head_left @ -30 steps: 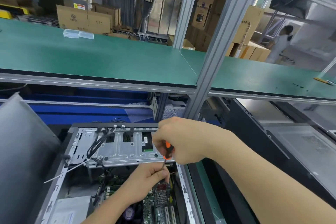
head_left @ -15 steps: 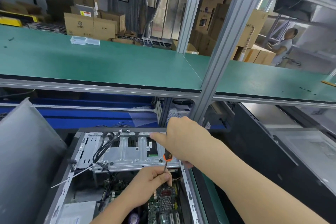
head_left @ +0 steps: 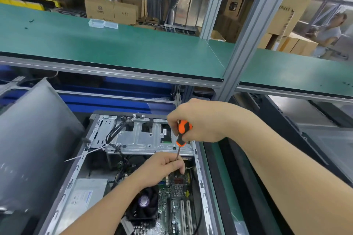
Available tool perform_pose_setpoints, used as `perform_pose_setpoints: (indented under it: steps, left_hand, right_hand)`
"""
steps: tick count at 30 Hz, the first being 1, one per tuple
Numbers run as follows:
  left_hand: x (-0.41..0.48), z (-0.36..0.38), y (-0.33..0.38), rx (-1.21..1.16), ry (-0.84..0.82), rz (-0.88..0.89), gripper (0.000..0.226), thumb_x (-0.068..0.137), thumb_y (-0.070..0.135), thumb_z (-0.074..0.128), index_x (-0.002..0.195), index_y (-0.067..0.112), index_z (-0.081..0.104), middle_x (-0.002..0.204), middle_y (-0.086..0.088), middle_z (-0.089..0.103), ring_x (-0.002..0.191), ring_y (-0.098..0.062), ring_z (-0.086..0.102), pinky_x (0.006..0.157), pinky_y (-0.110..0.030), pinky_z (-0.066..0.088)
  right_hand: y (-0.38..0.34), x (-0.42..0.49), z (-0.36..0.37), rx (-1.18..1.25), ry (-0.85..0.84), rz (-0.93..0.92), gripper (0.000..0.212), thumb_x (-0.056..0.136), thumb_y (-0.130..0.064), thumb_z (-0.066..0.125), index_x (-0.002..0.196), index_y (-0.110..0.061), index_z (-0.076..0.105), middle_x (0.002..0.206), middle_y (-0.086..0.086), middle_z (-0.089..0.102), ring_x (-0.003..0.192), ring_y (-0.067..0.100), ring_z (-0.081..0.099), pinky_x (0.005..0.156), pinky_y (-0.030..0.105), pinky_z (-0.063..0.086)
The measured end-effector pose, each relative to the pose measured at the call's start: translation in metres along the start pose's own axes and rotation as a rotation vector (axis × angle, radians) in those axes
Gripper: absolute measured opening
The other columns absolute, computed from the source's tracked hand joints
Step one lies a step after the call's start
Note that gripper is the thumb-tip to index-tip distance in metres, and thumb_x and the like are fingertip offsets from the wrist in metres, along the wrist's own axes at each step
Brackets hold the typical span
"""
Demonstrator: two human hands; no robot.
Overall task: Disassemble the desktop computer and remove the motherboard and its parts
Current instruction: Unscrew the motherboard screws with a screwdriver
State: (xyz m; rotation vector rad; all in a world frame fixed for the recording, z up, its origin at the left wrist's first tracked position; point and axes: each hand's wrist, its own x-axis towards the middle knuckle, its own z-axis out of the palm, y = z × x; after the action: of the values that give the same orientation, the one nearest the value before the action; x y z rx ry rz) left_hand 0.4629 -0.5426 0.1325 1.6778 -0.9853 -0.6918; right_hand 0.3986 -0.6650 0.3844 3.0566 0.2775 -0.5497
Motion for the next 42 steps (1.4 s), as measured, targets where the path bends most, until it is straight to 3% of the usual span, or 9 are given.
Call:
perform_pose_setpoints:
  steps: [4, 8, 12, 15, 19, 27, 33, 38, 42]
  left_hand:
    - [-0.001, 0.0, 0.0, -0.022, -0.011, -0.004, 0.036, 0.102, 0.052, 0.052, 0.098, 0.026, 0.076, 0.054, 0.011, 0.041, 0.051, -0.009, 0.032, 0.05, -0.019, 0.028]
    - [-0.003, 0.0, 0.003, -0.088, -0.04, 0.001, 0.034, 0.101, 0.048, 0.053, 0.09, 0.025, 0.076, 0.052, 0.007, 0.035, 0.049, -0.015, 0.027, 0.049, -0.026, 0.023]
    - [-0.003, -0.002, 0.005, -0.112, -0.041, -0.018, 0.034, 0.098, 0.05, 0.055, 0.086, 0.025, 0.074, 0.05, 0.006, 0.034, 0.048, -0.015, 0.026, 0.05, -0.029, 0.021]
    - [-0.004, -0.002, 0.006, -0.111, -0.031, -0.043, 0.034, 0.098, 0.049, 0.054, 0.086, 0.023, 0.073, 0.051, 0.001, 0.034, 0.049, -0.017, 0.026, 0.052, -0.031, 0.021]
    - [-0.006, -0.002, 0.006, -0.12, -0.032, -0.05, 0.032, 0.103, 0.04, 0.052, 0.086, 0.022, 0.072, 0.051, 0.001, 0.034, 0.048, -0.016, 0.026, 0.051, -0.03, 0.02]
    - [-0.007, -0.005, 0.001, -0.159, -0.067, -0.049, 0.033, 0.101, 0.044, 0.055, 0.091, 0.021, 0.075, 0.053, -0.003, 0.034, 0.05, -0.017, 0.024, 0.052, -0.033, 0.018]
    - [-0.006, -0.009, -0.004, -0.277, -0.163, -0.034, 0.039, 0.106, 0.048, 0.051, 0.111, 0.019, 0.075, 0.055, 0.0, 0.03, 0.051, -0.022, 0.02, 0.051, -0.028, 0.021]
    - [-0.006, -0.006, -0.004, -0.391, -0.173, -0.031, 0.035, 0.107, 0.042, 0.051, 0.108, 0.015, 0.074, 0.057, -0.004, 0.023, 0.051, -0.021, 0.017, 0.051, -0.026, 0.021]
    - [-0.005, -0.006, -0.004, -0.374, -0.169, -0.031, 0.032, 0.107, 0.039, 0.051, 0.093, 0.017, 0.07, 0.055, -0.005, 0.026, 0.051, -0.02, 0.018, 0.051, -0.028, 0.019]
  right_hand:
    - [0.001, 0.001, 0.009, -0.02, 0.011, -0.078, 0.028, 0.085, 0.0, 0.059, 0.082, -0.026, 0.069, 0.084, -0.012, 0.062, 0.085, 0.013, 0.06, 0.067, 0.032, 0.052]
    - [0.004, -0.002, 0.009, -0.006, 0.076, -0.133, 0.025, 0.092, -0.05, 0.067, 0.11, -0.033, 0.062, 0.087, -0.017, 0.049, 0.084, 0.003, 0.047, 0.067, 0.026, 0.043]
    - [-0.009, 0.005, 0.017, -0.102, 0.339, 0.17, 0.074, 0.082, -0.09, 0.039, 0.079, -0.018, 0.058, 0.071, -0.004, 0.052, 0.061, 0.018, 0.054, 0.05, 0.03, 0.039]
    - [-0.017, 0.02, 0.032, -0.064, 0.363, 0.337, 0.065, 0.096, -0.074, 0.04, 0.082, -0.011, 0.043, 0.07, 0.002, 0.039, 0.054, 0.018, 0.037, 0.047, 0.028, 0.026]
    - [-0.009, 0.022, 0.029, 0.024, 0.319, 0.198, 0.046, 0.102, -0.038, 0.055, 0.071, -0.015, 0.03, 0.068, 0.002, 0.039, 0.055, 0.016, 0.039, 0.046, 0.028, 0.025]
    - [-0.003, 0.002, 0.014, -0.023, 0.13, -0.105, 0.005, 0.094, -0.024, 0.066, 0.089, -0.026, 0.065, 0.084, -0.012, 0.063, 0.077, 0.009, 0.058, 0.056, 0.024, 0.04]
    - [-0.003, 0.0, 0.006, -0.102, 0.004, -0.149, 0.027, 0.085, -0.004, 0.062, 0.08, -0.028, 0.071, 0.089, -0.007, 0.068, 0.083, 0.013, 0.062, 0.068, 0.032, 0.054]
    - [0.002, 0.0, 0.009, -0.083, 0.021, -0.179, 0.025, 0.084, -0.007, 0.064, 0.083, -0.032, 0.068, 0.09, -0.008, 0.066, 0.085, 0.013, 0.06, 0.074, 0.042, 0.056]
    - [0.007, -0.002, 0.014, -0.009, 0.156, -0.132, 0.026, 0.088, -0.055, 0.068, 0.098, -0.032, 0.062, 0.085, -0.013, 0.058, 0.079, 0.002, 0.053, 0.067, 0.036, 0.049]
